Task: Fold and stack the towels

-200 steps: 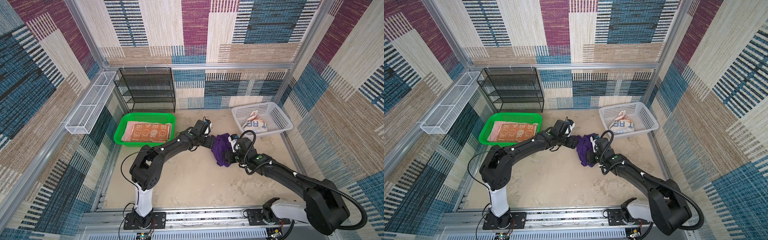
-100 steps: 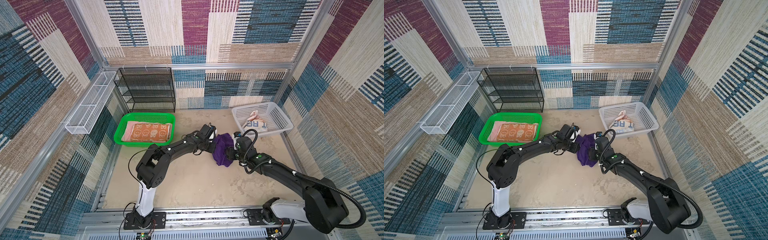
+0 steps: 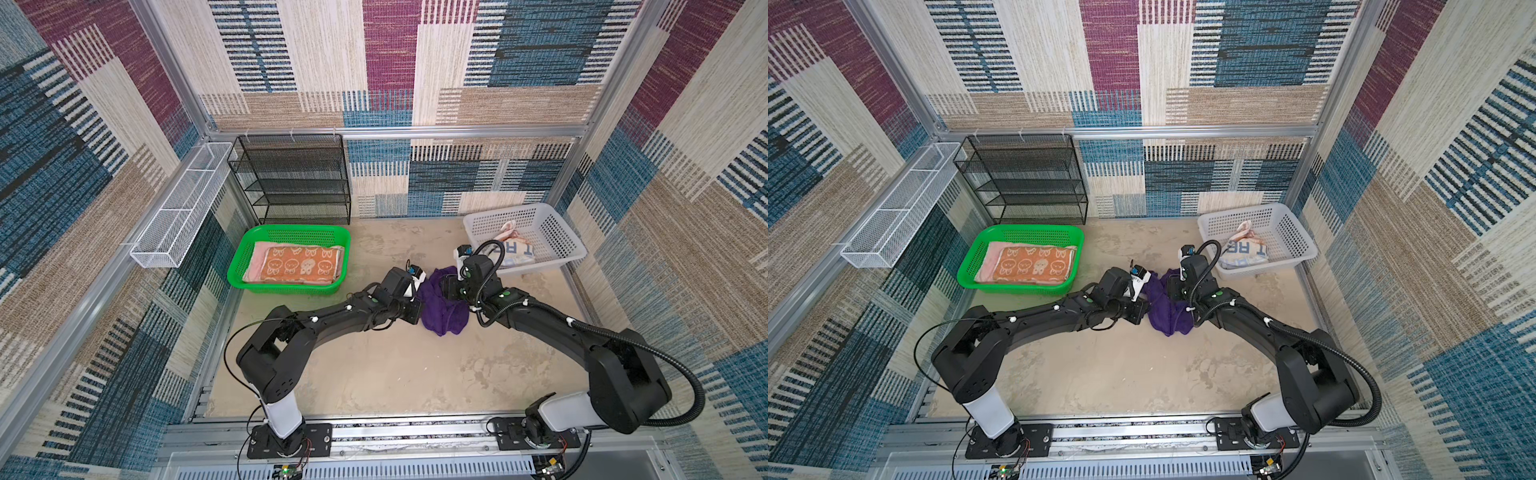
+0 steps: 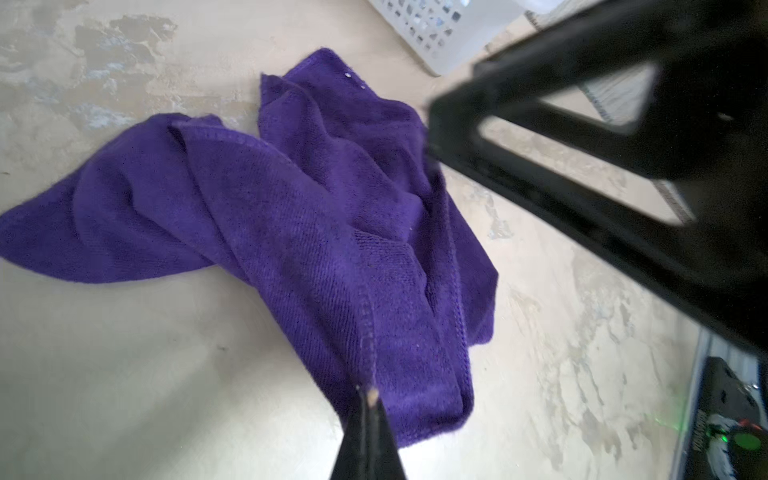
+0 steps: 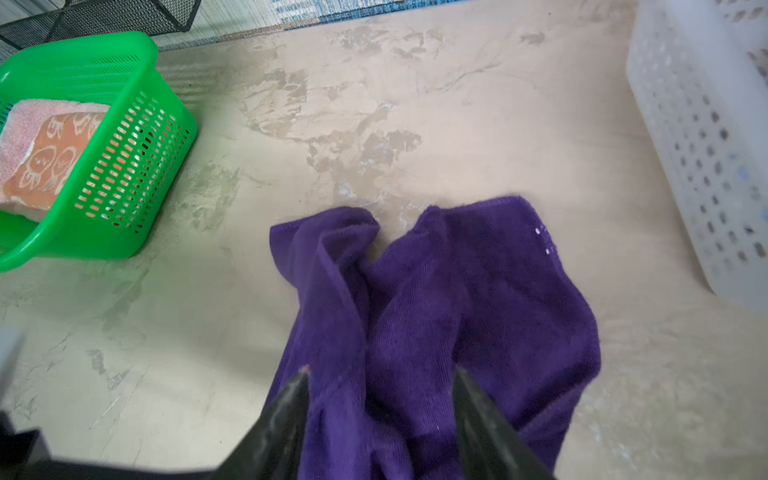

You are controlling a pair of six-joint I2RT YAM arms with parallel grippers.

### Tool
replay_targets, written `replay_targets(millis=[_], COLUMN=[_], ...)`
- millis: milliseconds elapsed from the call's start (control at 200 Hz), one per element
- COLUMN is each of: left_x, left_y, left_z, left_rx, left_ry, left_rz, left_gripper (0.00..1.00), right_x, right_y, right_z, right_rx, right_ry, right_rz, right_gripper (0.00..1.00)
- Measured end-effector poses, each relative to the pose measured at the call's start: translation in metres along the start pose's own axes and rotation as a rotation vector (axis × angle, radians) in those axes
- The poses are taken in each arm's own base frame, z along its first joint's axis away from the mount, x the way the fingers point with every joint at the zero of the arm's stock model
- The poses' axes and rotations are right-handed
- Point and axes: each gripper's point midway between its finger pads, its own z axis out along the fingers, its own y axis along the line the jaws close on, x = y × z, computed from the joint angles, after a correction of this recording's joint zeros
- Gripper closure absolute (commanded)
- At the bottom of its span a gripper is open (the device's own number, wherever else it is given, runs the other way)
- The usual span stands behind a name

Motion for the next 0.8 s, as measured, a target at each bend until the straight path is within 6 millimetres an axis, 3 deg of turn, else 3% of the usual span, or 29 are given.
replay_targets(millis=[135, 300, 576, 801], left_x=[0.008, 0.021, 0.042, 0.046], left_y=[-0.009, -0.01, -0.007, -0.007], left_z=[-0.005, 0.003, 0.019, 0.021], left_rx=[0.045, 0.063, 0.069, 0.071], left_ry=[-0.043, -0.037, 0.012, 0.019], left_rz=[0.01, -0.014, -0.055, -0.071], left_gripper=[1.0, 1.0, 1.0, 1.0], right_x=[0.008, 0.033, 0.06, 0.073], right_y=[0.009, 0.021, 0.03, 0.034], right_z=[0.016, 0.03, 0.032, 0.037], right_rx=[-0.05, -0.144, -0.23, -0.267], right_ry=[0.056, 0.155, 0.234, 0.273], right_rz=[-0.005, -0.006, -0.005, -0.023], right_gripper=[0.48, 0.52, 0.52, 0.6])
